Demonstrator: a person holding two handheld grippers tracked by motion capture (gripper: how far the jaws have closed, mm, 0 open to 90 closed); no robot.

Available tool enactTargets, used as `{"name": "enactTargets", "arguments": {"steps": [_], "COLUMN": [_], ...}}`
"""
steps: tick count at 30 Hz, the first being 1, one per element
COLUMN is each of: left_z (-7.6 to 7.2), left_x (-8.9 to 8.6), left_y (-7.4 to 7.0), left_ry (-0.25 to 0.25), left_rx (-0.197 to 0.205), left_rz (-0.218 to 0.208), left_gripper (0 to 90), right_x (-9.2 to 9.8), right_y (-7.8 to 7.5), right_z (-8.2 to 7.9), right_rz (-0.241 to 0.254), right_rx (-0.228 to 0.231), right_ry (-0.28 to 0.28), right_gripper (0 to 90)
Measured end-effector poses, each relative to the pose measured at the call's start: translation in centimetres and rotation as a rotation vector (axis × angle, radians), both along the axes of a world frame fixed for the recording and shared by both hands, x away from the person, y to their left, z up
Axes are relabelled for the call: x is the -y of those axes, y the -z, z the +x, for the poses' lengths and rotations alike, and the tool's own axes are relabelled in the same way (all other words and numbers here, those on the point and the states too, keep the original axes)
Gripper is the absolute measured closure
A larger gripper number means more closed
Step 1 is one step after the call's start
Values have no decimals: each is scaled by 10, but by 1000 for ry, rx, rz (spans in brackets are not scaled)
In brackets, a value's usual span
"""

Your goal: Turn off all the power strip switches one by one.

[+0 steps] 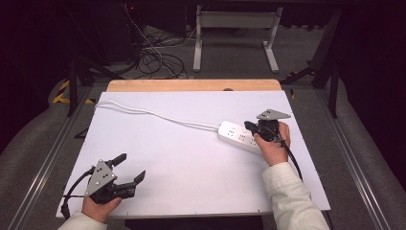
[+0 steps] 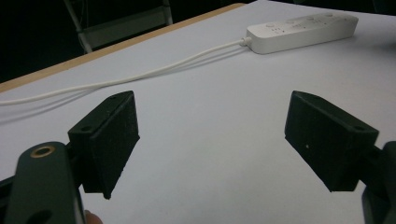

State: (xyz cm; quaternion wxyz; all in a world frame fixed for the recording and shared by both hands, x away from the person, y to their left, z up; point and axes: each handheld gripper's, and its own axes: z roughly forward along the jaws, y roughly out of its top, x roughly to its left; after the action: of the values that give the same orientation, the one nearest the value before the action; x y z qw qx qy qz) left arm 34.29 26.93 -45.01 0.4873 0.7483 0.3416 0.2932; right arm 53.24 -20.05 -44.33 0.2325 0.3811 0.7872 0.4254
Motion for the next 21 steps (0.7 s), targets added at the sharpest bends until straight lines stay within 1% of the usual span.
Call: {"name": "enactTargets", "arguments": {"steps": [2, 7, 8, 21], "left_z": [0, 0, 0, 0], "left_x": [0, 1, 0, 1], "left_y": [0, 0, 0, 0], "left_ry": [2, 2, 2, 5], "left_rx": [4, 5, 5, 4], "left_rz": [10, 12, 12, 15], "left_gripper": [179, 179, 179, 180], "right_x": [0, -3, -4, -5], "right_y": [1, 11, 13, 21], "right_z": [1, 4, 5, 9], "right_rz": [0, -17, -27, -52], "right_rx": [-3, -20, -25, -56], "right_ry": [1, -2, 2, 17], "right_gripper": [900, 900, 900, 900]}}
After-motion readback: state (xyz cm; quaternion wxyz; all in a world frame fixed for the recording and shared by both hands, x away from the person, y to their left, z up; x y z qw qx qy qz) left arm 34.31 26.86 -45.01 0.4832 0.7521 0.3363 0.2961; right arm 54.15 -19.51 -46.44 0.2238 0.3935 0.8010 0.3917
